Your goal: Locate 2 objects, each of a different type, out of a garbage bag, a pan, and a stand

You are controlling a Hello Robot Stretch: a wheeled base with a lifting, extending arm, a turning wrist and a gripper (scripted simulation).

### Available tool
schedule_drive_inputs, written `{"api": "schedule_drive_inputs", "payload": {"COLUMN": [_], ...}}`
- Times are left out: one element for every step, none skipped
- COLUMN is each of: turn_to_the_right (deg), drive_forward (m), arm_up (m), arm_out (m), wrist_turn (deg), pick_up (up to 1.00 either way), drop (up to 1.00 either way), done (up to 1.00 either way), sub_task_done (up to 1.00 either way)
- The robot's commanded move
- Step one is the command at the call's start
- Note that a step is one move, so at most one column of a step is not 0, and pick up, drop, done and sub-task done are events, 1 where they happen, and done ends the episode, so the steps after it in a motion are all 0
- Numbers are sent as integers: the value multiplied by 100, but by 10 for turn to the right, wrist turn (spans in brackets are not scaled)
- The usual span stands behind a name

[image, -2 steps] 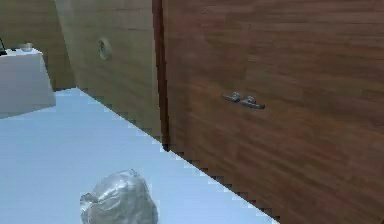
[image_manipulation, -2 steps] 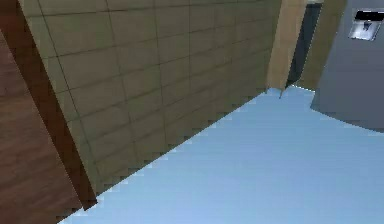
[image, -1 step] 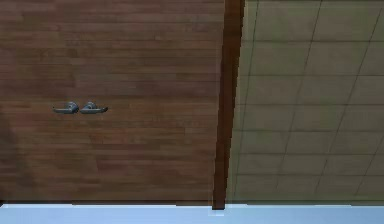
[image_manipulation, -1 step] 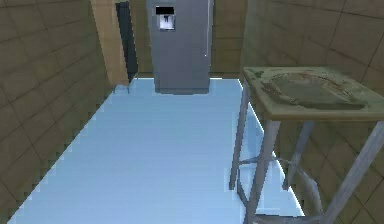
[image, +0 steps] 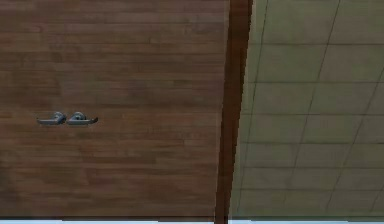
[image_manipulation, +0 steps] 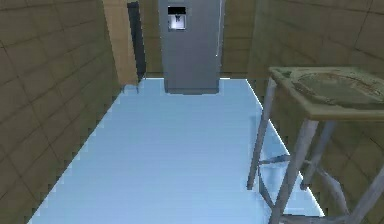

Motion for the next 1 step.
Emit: {"api": "schedule_drive_inputs", "payload": {"turn_to_the_right": [-450], "drive_forward": [0], "arm_up": [0], "arm_out": [0], "wrist_turn": [0], "pick_up": [0], "drop": [0], "done": [0], "sub_task_done": [0]}}
